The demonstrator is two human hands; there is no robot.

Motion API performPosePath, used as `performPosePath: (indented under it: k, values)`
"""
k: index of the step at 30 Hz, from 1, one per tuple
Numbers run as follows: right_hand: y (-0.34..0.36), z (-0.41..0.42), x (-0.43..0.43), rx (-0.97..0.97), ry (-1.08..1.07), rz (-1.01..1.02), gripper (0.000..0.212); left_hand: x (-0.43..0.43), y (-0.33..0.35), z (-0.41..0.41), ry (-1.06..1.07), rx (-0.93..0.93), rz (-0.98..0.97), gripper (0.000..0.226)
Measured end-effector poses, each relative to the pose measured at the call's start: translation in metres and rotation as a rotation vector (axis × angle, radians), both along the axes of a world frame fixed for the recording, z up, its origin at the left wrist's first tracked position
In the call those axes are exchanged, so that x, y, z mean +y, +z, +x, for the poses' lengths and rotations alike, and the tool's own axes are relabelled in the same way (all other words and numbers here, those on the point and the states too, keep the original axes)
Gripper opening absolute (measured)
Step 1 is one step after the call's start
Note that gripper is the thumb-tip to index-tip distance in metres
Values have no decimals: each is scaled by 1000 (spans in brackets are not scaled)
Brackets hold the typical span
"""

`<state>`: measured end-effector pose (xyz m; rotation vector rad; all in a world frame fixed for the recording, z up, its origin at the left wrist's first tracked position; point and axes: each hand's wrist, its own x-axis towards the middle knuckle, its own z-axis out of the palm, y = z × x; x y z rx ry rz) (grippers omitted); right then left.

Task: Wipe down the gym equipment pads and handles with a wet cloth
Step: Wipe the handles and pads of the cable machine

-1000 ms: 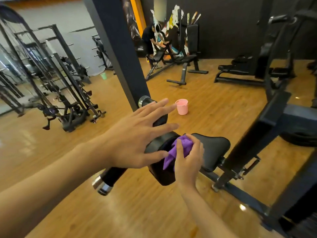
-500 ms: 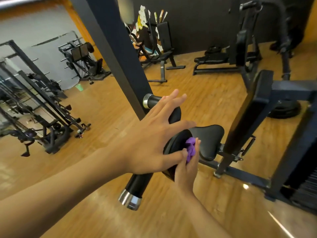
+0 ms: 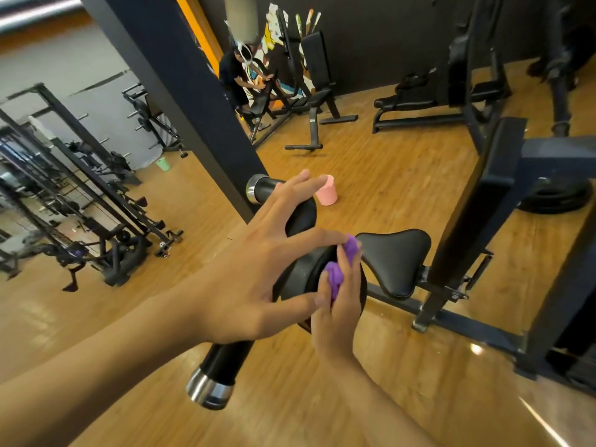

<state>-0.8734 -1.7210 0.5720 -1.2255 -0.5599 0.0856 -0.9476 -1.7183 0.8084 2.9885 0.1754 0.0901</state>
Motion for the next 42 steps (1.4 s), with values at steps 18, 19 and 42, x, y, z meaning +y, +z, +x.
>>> performPosePath:
  k: [18, 19, 42]
  values:
    - [3, 21, 1, 26, -63, 82, 48, 1, -8, 9, -17, -63, -62, 55]
    - [-5, 21, 0, -10, -61, 84, 50, 1, -9, 9, -18, -63, -60, 55]
    - [28, 41, 17, -24, -2, -46, 43, -6, -11, -2, 63, -81, -5, 46]
